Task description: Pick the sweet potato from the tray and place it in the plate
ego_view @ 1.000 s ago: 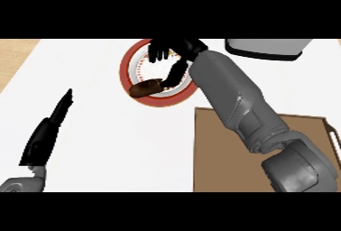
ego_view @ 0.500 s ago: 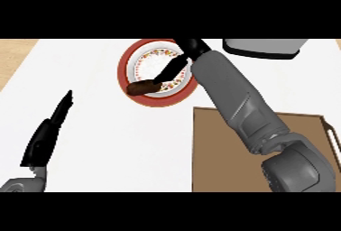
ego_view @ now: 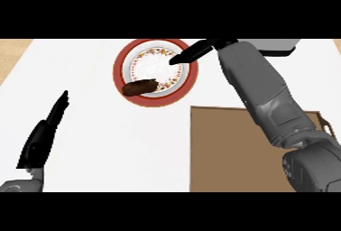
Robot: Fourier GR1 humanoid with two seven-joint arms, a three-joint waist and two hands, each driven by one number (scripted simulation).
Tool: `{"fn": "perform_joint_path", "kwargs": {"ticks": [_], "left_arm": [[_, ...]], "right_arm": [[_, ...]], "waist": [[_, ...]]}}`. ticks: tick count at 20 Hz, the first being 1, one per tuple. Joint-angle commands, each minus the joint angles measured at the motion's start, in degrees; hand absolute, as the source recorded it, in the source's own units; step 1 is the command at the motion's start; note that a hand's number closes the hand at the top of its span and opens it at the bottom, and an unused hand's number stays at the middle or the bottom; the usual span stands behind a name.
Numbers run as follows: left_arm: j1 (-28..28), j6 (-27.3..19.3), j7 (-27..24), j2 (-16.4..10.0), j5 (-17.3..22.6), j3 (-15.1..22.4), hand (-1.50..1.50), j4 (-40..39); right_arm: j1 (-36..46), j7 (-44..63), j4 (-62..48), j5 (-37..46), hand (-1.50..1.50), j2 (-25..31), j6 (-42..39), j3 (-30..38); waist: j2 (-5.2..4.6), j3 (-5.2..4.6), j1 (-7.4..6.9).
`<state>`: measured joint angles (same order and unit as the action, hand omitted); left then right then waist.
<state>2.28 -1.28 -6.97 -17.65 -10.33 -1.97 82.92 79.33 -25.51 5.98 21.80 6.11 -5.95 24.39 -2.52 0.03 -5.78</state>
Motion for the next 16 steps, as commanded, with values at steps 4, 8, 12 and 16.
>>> {"fn": "perform_joint_path", "kwargs": {"ticks": [4, 8, 12, 16], "left_arm": [[-0.29, 1.08, -0.72, -0.93, 0.75, -0.83, 0.00, 0.58], [-1.55, 0.62, -0.79, 0.36, -0.05, 0.76, 0.00, 1.90], [0.85, -0.13, 0.11, 1.17, -1.20, 1.62, 0.00, 0.74], [1.33, 1.35, 0.27, -0.02, 0.32, 0.57, 0.00, 2.34]], "right_arm": [[-5.56, -7.46, 1.50, -2.51, -1.50, 7.10, -8.52, 2.52], [-6.37, -9.22, 2.03, -1.32, -1.50, 11.72, -11.82, 1.55], [-6.29, -10.24, 2.18, -1.06, -1.50, 12.61, -11.70, 1.53], [-7.91, -10.74, 1.38, -1.19, -1.50, 15.58, -14.27, 1.87]], "waist": [[-0.67, 0.12, -0.61], [-0.85, 0.17, -1.56], [-1.25, 0.16, -1.71], [-1.36, 0.25, -2.32]]}}
